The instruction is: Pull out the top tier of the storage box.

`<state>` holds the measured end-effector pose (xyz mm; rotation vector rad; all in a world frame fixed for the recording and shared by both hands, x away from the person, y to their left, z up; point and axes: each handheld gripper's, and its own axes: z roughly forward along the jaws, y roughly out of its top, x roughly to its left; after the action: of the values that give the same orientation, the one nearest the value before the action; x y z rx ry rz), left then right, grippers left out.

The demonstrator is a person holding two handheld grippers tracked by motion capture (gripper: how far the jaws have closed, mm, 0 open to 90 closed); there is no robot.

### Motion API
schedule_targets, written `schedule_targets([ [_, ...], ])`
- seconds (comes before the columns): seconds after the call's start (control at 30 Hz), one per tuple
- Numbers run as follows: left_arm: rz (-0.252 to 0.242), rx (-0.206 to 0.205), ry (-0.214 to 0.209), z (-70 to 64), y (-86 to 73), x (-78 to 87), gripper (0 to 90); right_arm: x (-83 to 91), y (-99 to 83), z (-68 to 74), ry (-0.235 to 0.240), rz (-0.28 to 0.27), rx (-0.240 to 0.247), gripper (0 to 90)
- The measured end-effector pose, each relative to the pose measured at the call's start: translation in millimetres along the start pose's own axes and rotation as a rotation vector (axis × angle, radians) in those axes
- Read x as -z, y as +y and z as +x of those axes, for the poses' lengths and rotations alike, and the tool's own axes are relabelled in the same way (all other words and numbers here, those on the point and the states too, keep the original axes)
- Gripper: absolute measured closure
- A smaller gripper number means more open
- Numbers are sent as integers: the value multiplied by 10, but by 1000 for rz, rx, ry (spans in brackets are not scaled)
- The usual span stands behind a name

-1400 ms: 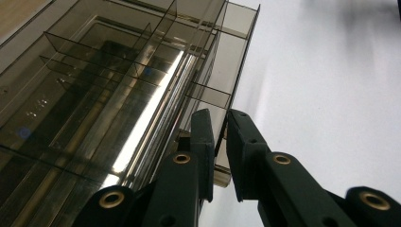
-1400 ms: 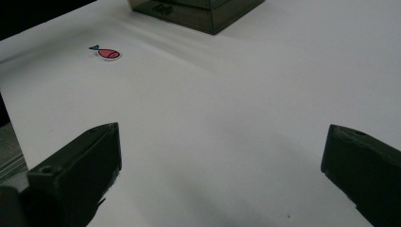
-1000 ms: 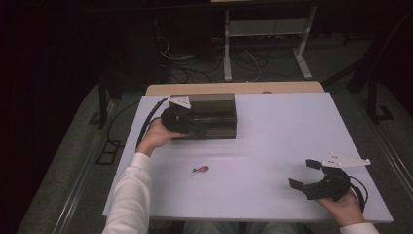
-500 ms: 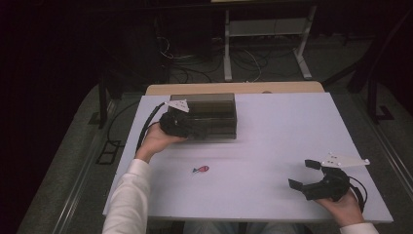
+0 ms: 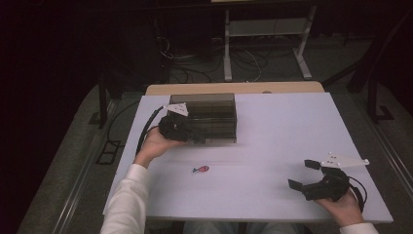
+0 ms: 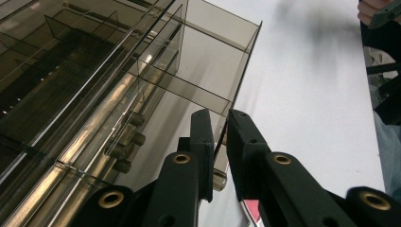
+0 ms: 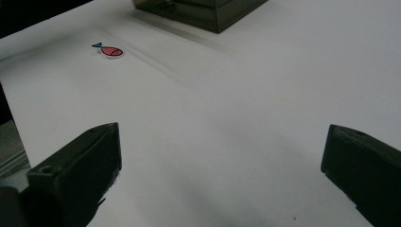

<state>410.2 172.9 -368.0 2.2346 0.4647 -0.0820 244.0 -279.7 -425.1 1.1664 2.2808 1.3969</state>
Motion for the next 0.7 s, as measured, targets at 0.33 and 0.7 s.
schedule_targets([
  [0.33,0,4,2,-64,-5,-10,807,0,2,5,2,-1,2,0],
  [0.7,3,3,-5,-122,-48,9,805,-4,4,9,4,0,5,0],
])
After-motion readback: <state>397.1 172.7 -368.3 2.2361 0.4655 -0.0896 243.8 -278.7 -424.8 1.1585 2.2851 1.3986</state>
